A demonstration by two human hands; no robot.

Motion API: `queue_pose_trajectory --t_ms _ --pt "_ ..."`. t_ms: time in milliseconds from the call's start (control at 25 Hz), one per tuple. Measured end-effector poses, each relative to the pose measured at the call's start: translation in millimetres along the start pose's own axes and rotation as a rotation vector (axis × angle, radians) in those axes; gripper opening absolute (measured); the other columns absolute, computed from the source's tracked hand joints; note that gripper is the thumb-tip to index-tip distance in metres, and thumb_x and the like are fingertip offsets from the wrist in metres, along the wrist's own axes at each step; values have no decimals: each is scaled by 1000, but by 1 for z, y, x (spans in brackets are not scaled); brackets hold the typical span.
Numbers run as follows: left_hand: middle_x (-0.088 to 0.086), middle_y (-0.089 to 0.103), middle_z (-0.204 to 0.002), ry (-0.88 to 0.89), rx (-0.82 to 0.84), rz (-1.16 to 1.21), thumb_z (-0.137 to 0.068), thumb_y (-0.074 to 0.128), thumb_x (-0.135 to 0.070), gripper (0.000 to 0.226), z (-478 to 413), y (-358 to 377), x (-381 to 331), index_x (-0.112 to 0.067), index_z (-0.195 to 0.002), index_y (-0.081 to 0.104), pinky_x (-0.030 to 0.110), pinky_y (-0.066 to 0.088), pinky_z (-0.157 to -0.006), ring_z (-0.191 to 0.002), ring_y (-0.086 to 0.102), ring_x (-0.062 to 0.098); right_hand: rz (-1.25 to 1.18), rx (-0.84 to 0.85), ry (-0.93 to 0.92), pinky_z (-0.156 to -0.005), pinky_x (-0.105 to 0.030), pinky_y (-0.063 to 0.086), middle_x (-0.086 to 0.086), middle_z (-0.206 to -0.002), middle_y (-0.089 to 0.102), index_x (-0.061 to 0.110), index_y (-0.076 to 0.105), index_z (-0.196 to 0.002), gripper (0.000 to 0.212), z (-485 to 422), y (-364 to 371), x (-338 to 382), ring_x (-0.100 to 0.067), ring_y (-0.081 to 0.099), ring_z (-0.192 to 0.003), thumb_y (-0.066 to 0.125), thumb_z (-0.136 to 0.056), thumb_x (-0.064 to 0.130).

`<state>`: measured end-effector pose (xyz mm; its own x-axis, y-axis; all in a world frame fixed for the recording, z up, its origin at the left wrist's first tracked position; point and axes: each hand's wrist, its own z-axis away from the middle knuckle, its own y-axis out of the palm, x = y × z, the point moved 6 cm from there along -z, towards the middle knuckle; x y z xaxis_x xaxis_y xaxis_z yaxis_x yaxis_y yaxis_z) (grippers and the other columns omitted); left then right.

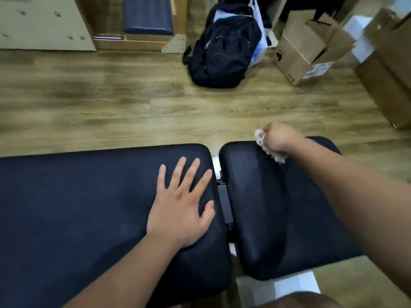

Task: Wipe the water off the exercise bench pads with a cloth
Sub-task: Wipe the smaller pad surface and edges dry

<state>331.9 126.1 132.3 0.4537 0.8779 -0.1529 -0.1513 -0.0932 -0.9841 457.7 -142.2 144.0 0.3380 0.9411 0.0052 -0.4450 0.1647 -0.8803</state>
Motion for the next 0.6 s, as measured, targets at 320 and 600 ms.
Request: queue_pose_trajectory --t_ms 320,600 --pt "5 30 -160 -1 -61 -19 -89 36 -55 65 1 4 -1 -29 -149 41 62 17 -117 -151 17 29 -396 30 -175 -52 -22 38 10 -50 55 17 55 -66 23 7 7 26 -15 54 -57 59 -87 25" --pt "4 28 -161 -3 -23 -75 -91 31 -57 66 3 6 -1 -29 -151 37 62 17 -117 -152 15 28 -122 -77 -698 -67 -33 42 1 -71 60 17 53 -73 25 46 23 89 -21 54 -73 44 -91 30"
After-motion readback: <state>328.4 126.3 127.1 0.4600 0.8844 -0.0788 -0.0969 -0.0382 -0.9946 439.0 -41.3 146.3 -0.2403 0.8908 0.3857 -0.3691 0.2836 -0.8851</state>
